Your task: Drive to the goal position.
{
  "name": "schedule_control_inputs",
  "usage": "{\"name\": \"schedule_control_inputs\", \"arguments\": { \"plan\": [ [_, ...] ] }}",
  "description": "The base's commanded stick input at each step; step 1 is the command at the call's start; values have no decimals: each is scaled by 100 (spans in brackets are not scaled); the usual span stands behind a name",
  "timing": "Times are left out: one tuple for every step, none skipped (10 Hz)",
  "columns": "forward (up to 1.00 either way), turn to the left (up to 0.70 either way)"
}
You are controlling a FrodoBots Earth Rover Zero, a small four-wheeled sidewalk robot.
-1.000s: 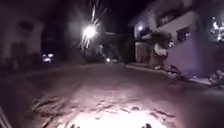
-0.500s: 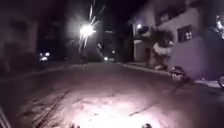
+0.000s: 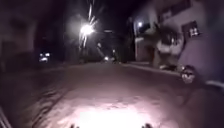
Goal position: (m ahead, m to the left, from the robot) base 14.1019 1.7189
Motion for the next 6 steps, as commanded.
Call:
{"name": "schedule_control_inputs", "arguments": {
  "plan": [
    [85,0],
    [85,0],
    [85,0],
    [85,0],
    [85,0],
    [85,0]
  ]
}}
